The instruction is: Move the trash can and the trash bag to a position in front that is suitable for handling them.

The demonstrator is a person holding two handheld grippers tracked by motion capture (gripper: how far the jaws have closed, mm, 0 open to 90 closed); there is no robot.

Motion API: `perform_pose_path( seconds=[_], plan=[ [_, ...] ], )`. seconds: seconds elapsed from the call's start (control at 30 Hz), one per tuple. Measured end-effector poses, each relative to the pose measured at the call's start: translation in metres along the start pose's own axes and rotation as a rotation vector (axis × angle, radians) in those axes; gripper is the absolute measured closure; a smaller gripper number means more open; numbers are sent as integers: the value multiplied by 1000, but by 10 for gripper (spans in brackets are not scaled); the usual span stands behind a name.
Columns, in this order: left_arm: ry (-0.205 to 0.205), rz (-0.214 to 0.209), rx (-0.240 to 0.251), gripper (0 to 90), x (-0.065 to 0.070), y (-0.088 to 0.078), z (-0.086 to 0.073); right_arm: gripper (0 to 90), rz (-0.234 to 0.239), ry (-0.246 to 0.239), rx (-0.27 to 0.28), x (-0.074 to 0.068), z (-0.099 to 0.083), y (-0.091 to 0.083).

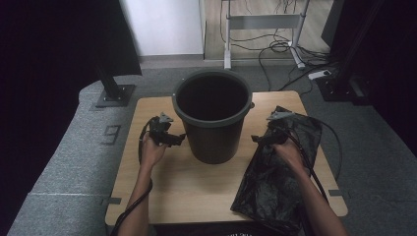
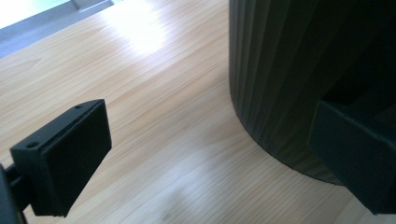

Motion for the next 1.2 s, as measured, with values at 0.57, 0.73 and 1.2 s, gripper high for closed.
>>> perform_pose_path(
  seconds=[0.57, 0.73, 1.2],
  plan=[
    [-14, 61, 64, 0, -9, 7, 43, 0, -115, 17, 3, 25, 27, 25],
    [19, 62, 73, 7, 1, 0, 36, 0, -156, -17, 11, 19, 25, 17],
    [40, 19, 93, 3, 41, -37, 4, 0, -146, -108, -4, -15, -6, -24]
  ],
)
Point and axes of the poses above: each handheld gripper's, and its own axes: y roughly forward along the jaws, z roughly out of its top, x roughly to its right, the point moved 6 cm from there along y, roughly forward along the jaws, and after that the axes turned 1 degree about -x, right-handed, at the moved point
